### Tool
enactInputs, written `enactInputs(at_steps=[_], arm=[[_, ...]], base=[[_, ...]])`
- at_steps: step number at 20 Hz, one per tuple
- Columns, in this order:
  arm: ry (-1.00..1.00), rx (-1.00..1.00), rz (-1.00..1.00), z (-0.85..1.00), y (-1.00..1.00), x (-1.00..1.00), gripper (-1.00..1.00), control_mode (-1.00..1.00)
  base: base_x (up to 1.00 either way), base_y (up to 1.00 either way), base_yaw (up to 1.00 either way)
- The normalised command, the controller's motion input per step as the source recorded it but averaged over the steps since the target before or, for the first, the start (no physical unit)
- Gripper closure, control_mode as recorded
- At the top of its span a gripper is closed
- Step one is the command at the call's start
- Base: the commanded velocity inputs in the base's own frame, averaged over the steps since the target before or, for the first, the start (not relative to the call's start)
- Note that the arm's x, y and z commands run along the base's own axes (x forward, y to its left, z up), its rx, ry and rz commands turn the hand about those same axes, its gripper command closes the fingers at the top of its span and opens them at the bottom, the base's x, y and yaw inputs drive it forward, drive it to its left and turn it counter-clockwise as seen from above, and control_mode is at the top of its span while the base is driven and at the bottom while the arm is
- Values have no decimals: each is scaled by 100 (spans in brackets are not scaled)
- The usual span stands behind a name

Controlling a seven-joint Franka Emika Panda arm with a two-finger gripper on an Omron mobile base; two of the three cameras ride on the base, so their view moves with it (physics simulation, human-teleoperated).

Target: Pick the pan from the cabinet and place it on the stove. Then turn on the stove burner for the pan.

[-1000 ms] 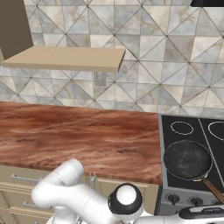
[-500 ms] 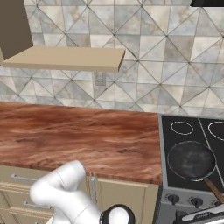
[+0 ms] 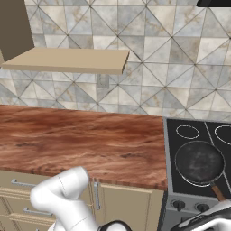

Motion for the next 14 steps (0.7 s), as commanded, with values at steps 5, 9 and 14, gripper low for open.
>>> enactInputs(at_steps=[5,9,14], arm=[[12,0,-1,-14,-21,0,100,-100],[7,0,0,0,-9,-21,100,-100],[2,0,0,11,-1,-30,100,-100]], base=[[0,0,0],[0,0,0],[0,0,0]])
